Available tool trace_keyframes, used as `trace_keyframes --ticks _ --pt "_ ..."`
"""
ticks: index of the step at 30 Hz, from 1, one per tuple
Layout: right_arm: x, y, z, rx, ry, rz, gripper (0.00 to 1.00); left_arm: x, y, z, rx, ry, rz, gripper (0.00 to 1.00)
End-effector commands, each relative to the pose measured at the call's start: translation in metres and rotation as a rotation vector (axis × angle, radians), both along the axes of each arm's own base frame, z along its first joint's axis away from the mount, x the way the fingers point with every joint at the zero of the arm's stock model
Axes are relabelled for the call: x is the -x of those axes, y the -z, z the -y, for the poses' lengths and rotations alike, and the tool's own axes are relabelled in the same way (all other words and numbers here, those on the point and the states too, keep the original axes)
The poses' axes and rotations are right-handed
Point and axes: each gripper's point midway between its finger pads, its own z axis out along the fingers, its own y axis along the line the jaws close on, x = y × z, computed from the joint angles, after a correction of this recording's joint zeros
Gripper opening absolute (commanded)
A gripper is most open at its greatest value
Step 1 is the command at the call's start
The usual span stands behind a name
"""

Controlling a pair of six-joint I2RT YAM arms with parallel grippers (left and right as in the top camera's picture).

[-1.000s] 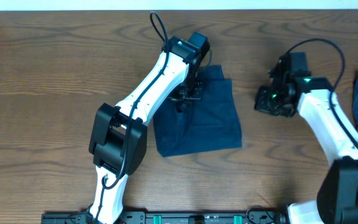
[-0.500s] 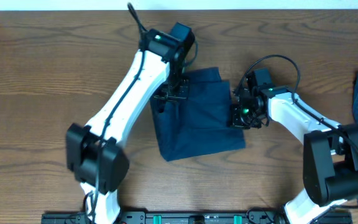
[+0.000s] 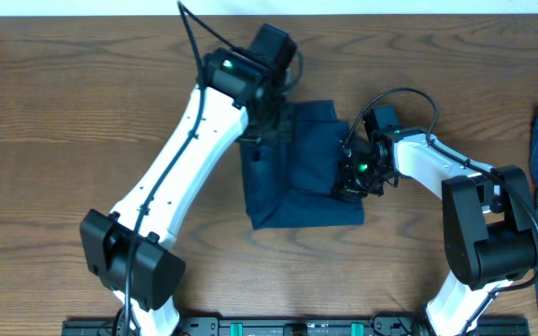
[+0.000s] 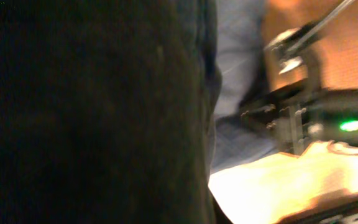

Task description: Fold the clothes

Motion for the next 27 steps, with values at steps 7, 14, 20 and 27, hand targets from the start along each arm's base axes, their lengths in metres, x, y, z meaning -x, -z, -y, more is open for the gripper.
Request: trace_keyframes --ticks 7,14,20,27 --pt "0.031 0.046 0.026 0.171 -0.028 -0.108 0.01 0.001 0.026 0.053 0.022 0.011 0.001 0.07" --pt "0.033 0.046 0.027 0.173 -0.028 -0.116 0.08 0.01 0.081 0.06 -0.079 0.067 -0.109 0.07" --pt "0.038 0.038 0.03 0.156 -0.089 -0.12 0.26 0.008 0.097 0.061 -0.097 0.068 -0.133 0.17" --pt "0.018 -0.002 0.073 0.278 0.04 -0.026 0.3 0.008 0.087 0.056 -0.096 0.07 -0.129 0.73"
